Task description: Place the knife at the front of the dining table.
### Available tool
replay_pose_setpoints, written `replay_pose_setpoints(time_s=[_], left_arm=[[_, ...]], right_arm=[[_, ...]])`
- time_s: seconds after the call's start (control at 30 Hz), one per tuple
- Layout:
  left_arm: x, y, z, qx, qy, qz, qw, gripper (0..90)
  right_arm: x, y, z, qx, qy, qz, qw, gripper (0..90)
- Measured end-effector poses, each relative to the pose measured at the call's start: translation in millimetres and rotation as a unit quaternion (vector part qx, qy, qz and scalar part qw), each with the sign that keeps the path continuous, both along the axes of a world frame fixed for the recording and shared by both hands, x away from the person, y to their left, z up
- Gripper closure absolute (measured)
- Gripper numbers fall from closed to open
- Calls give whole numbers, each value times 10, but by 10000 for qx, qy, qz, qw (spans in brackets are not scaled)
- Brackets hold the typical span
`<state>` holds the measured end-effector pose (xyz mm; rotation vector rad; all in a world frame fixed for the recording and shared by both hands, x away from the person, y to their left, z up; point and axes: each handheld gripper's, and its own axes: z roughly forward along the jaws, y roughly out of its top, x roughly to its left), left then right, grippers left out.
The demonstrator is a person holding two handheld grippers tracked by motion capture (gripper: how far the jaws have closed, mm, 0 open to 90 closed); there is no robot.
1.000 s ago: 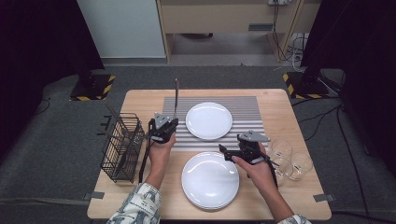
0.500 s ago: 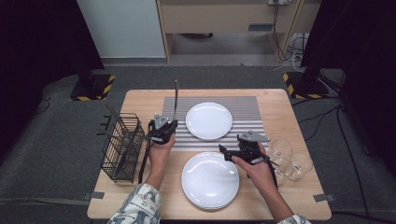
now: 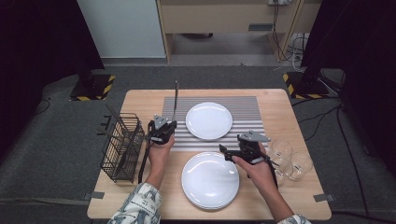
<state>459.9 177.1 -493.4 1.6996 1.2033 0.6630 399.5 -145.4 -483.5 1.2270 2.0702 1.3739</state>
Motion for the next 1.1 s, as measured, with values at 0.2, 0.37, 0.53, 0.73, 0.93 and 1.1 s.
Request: replay_pose_setpoints(time_s=[0.2, 0.37, 0.53, 0.73, 0.93, 1.1], left_arm=[[20, 22, -25, 0, 39, 30, 10000, 888], [43, 37, -55, -12, 95, 61, 9999, 888], [66, 59, -88, -33, 150, 109, 9998, 888], [74, 70, -106, -16, 188, 144, 9997, 888], [71, 73, -107, 17, 192, 138, 9997, 889], [73, 82, -113, 17, 222, 157, 9996, 888]], right_arm=[[5, -5, -7, -2, 17, -12, 10000, 98], [7, -11, -8, 7, 39, -33, 10000, 98], [9, -20, -8, 12, 47, -40, 10000, 98], [14, -30, -9, 23, 50, -42, 10000, 98], [12, -22, -11, 16, 52, -52, 10000, 98], [14, -28, -13, 16, 67, -68, 10000, 96]])
